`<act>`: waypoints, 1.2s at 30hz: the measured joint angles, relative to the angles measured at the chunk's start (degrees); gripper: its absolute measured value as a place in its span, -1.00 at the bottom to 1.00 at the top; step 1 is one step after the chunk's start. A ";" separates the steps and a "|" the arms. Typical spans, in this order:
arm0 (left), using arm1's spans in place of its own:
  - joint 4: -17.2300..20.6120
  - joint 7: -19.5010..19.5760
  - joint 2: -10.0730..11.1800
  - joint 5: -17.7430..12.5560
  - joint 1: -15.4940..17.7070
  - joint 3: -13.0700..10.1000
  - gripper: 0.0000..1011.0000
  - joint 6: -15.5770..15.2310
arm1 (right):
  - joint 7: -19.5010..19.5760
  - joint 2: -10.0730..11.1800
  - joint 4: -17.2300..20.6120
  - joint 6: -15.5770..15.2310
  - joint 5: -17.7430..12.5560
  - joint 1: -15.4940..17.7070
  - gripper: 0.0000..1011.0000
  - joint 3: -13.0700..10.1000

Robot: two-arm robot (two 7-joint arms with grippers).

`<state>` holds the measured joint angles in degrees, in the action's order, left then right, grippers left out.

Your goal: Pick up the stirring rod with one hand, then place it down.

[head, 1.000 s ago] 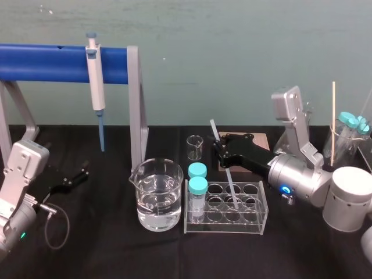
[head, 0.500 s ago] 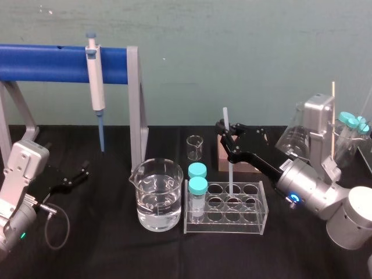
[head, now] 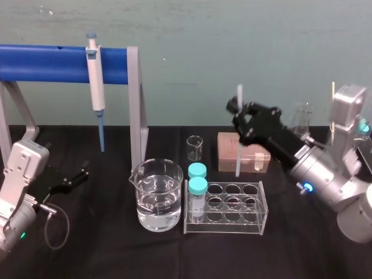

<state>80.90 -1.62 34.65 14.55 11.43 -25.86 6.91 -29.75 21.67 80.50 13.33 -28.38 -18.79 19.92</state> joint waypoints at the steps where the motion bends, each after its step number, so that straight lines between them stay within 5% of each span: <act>1: 0.00 0.00 0.00 0.00 0.00 0.00 0.98 0.00 | 0.02 -0.04 0.61 0.00 -0.37 -0.01 -0.86 -0.73; 12: 0.00 0.00 0.00 0.00 0.00 0.00 0.98 0.00 | 2.09 -0.19 1.85 -0.59 -0.36 -1.13 -0.86 -4.31; 36: 0.00 0.00 0.00 0.00 0.00 0.00 0.98 0.00 | 2.93 -0.96 2.19 -1.95 1.26 -0.59 -0.86 -5.49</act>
<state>80.90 -1.62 34.64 14.55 11.43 -25.86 6.91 -26.83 20.72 82.68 11.39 -27.11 -19.37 14.43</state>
